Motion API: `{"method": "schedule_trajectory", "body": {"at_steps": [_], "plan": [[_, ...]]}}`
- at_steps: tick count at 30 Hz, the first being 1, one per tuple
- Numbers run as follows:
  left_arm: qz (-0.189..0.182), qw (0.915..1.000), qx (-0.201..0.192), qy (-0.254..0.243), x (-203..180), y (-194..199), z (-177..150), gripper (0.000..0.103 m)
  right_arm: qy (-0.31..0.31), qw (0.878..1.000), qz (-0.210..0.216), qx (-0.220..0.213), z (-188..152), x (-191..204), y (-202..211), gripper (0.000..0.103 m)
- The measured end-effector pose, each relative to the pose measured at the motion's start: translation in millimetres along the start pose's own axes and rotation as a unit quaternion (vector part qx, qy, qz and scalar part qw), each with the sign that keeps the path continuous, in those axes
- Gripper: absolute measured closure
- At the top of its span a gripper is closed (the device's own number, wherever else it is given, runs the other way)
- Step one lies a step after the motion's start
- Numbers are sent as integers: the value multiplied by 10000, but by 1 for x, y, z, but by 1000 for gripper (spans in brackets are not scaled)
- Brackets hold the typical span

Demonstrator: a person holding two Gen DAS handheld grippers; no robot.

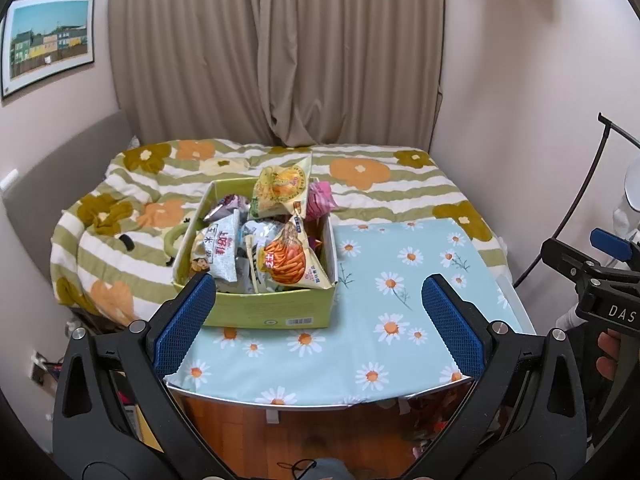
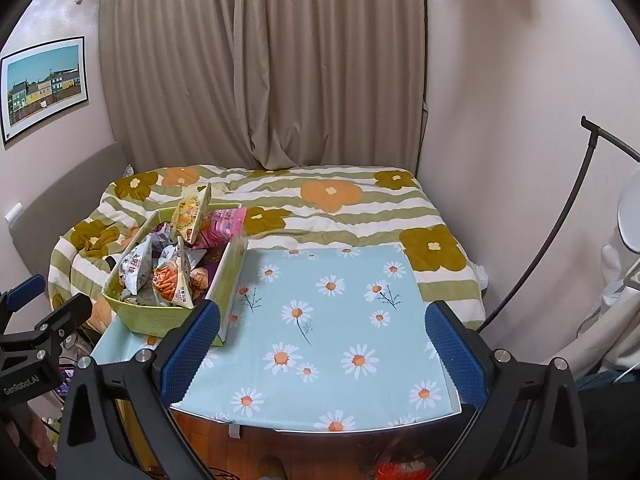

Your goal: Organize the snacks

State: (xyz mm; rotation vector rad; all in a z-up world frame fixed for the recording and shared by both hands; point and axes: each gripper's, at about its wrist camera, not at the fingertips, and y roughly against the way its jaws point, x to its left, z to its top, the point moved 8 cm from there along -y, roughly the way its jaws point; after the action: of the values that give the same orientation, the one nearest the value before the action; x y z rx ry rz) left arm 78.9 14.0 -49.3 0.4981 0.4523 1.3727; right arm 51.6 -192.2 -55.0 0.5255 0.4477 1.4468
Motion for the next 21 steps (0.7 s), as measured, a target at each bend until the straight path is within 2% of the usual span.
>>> {"method": "schedule_trajectory", "body": {"at_steps": [10, 17, 21], "plan": [[67, 9999, -74, -100, -1, 0, -2, 1, -7, 10000, 1, 0, 0, -1, 0, 1], [-162, 9999, -21, 53, 0, -1, -3, 1, -15, 10000, 1, -19, -1, -1, 2, 1], [-151, 9999, -59, 52, 2, 0, -3, 1, -21, 10000, -3, -21, -2, -1, 2, 1]]}}
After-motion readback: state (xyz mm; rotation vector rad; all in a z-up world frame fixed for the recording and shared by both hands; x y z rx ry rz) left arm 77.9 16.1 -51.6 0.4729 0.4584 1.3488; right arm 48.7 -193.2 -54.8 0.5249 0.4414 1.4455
